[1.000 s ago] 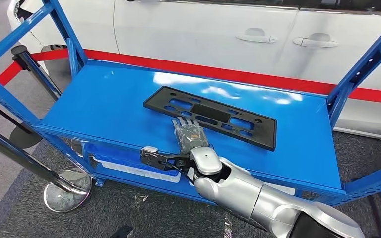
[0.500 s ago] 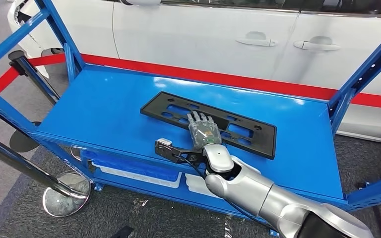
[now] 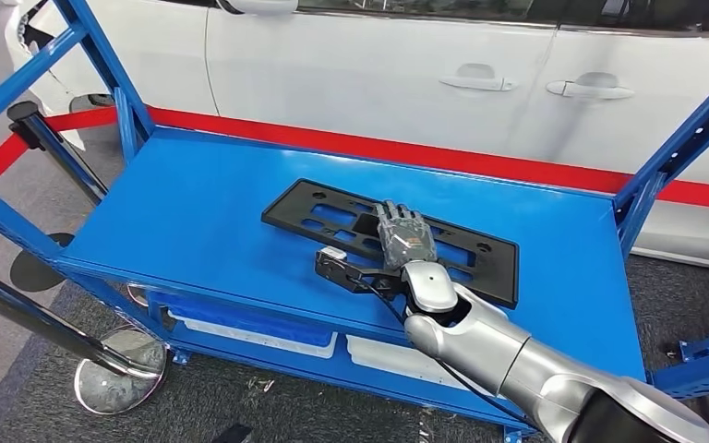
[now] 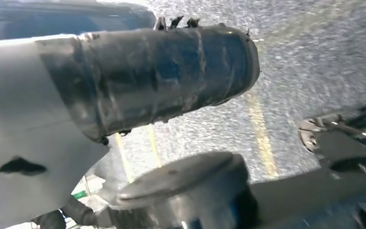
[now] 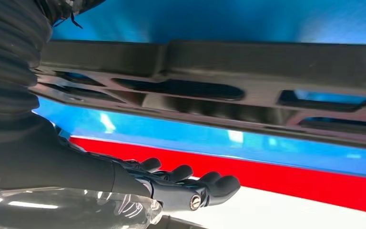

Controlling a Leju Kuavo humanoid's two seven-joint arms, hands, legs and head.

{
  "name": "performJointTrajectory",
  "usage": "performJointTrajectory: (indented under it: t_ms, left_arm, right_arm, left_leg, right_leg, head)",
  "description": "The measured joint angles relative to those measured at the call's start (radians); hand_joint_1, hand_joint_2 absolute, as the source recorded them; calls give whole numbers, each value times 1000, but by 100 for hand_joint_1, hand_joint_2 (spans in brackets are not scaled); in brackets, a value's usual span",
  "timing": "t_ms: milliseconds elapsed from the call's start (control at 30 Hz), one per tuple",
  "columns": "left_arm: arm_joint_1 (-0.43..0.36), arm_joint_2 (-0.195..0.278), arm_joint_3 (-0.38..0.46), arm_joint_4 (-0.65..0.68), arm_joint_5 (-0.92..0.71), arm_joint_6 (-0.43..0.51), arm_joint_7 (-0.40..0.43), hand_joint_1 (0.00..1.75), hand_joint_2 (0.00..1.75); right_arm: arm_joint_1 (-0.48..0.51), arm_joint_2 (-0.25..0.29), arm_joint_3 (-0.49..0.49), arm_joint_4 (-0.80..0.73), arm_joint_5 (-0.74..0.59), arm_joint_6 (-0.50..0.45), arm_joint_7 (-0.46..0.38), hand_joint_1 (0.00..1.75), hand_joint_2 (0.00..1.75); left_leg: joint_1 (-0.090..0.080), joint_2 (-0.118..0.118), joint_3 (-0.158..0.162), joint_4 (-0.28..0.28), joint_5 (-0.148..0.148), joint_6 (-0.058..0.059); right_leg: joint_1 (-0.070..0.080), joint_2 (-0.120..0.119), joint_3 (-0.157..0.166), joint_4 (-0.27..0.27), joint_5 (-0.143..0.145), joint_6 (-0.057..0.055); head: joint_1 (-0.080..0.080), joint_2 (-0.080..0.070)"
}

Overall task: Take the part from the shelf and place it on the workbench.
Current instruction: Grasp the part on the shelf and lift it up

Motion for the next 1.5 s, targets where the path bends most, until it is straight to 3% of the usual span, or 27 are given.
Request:
performJointTrajectory:
  t_ms: [67,133,200,233,333,400,533,600,667,700,733,800,867,900,1000,1067,1167,1200,1233,1267,1367,1433,1500]
  left_arm:
    - [0,0,-1,0,4,1,-6,0,0]
    - [-1,0,-1,0,9,2,-10,0,0]
    - [-1,0,-1,0,10,2,-13,0,0]
    - [-1,0,-1,0,11,2,-17,0,0]
    - [0,-1,-1,0,13,5,-45,0,0]
    - [-1,-1,-2,0,14,7,-73,0,0]
    - [-2,-1,-2,0,18,7,-117,0,0]
    - [-2,-2,-3,0,20,6,-135,0,0]
    - [-1,-3,-3,0,24,6,-153,0,0]
    - [0,-3,-4,0,26,6,-162,0,44]
    - [1,-3,-4,0,28,6,-172,0,87]
    - [0,-3,-5,0,30,6,-196,0,175]
    - [-1,-3,-6,0,32,7,-229,0,175]
    - [-2,-3,-6,0,34,7,-249,0,175]
    - [-2,-2,-6,0,42,7,-292,0,175]
    - [-2,-2,-7,0,42,7,-308,0,175]
    - [-3,-2,-8,0,42,10,-327,0,175]
    - [-3,-2,-8,0,42,10,-331,0,175]
    - [-2,-3,-9,0,42,11,-336,0,175]
    - [-2,-3,-11,0,42,11,-341,0,175]
    - [-3,-2,-17,0,42,12,-353,0,175]
    - [-3,-1,-18,0,43,16,-356,0,175]
    - [-3,0,-19,0,48,25,-358,0,175]
  right_arm:
    - [0,-13,-4,0,0,12,0,0,175]
    - [5,-26,-8,0,1,28,0,0,175]
    - [14,-37,-10,1,1,37,0,0,175]
    - [17,-42,-10,2,1,41,0,0,175]
    - [19,-54,-15,3,3,61,0,0,175]
    - [19,-59,-20,3,4,78,0,5,175]
    - [19,-64,-22,2,4,103,0,159,175]
    - [20,-65,-24,2,3,111,0,162,175]
    - [25,-68,-25,2,2,117,0,163,175]
    - [28,-69,-25,2,2,118,0,164,175]
    - [31,-69,-25,2,1,119,0,164,175]
    - [32,-69,-26,1,0,118,0,165,175]
    - [32,-70,-27,-4,-1,115,0,164,175]
    - [32,-71,-28,-8,-2,112,0,164,175]
    - [33,-75,-29,-26,-1,100,0,163,175]
    - [34,-80,-30,-40,0,95,0,161,175]
    - [48,-87,-33,-68,4,85,0,160,175]
    - [55,-90,-33,-78,7,81,0,159,175]
    - [61,-93,-34,-89,10,77,0,158,175]
    - [64,-95,-35,-100,12,72,0,157,175]
    - [68,-103,-39,-140,21,48,0,154,175]
    - [71,-107,-45,-172,29,30,0,154,175]
    - [77,-112,-52,-209,40,15,0,154,175]
  left_leg:
    - [5,2,8,-9,2,12]
    - [5,2,10,-8,-1,20]
    - [5,1,11,-5,-6,23]
    - [5,1,12,-2,-9,22]
    - [5,-1,14,16,-26,10]
    - [1,-1,13,24,-34,-1]
    - [3,1,14,36,-49,-16]
    - [5,2,-18,112,-93,-25]
    - [5,1,-79,239,-147,-30]
    - [5,1,-103,284,-158,-30]
    - [5,1,-109,292,-148,-28]
    - [4,1,-67,201,-86,-19]
    - [0,2,-4,73,-39,-6]
    - [-3,2,16,35,-32,-2]
    - [-7,1,28,13,-33,4]
    - [-1,4,37,-2,-25,13]
    - [3,7,42,-12,-19,22]
    - [3,7,41,-10,-20,23]
    - [4,6,40,-8,-22,23]
    - [5,6,40,-4,-25,22]
    - [8,4,37,18,-41,8]
    - [5,3,29,30,-49,-4]
    - [4,2,26,31,-49,-12]
  right_leg:
    - [0,-3,-29,63,-38,9]
    - [-3,-5,-96,194,-94,15]
    - [-6,-5,-148,278,-108,19]
    - [-8,-6,-150,270,-89,20]
    - [-13,-6,-77,91,8,19]
    - [-11,-4,-47,28,23,14]
    - [-13,-3,-36,22,22,-5]
    - [-16,-5,-29,19,21,-14]
    - [-14,-6,-29,19,21,-18]
    - [-13,-5,-28,19,20,-19]
    - [-12,-5,-28,19,20,-20]
    - [-11,-3,-24,19,19,-20]
    - [-8,-1,-21,19,18,-17]
    - [-7,0,-21,18,18,-13]
    - [-7,2,-19,11,21,1]
    - [-5,-1,-27,34,2,11]
    - [-6,-6,-101,199,-87,20]
    - [-7,-6,-128,254,-105,22]
    - [-9,-7,-142,280,-106,24]
    - [-12,-7,-136,264,-86,26]
    - [-17,-7,-55,92,0,28]
    - [-16,-4,-33,41,6,20]
    - [-14,-3,-36,41,5,6]
  head:
    - [4,0]
    - [8,0]
    - [8,0]
    - [9,0]
    - [10,0]
    - [11,0]
    - [10,0]
    - [8,0]
    - [8,0]
    - [7,0]
    - [7,0]
    - [7,0]
    - [8,0]
    - [8,0]
    - [8,0]
    - [10,0]
    - [15,0]
    - [16,0]
    - [16,0]
    - [16,0]
    - [17,0]
    - [18,0]
    - [17,0]
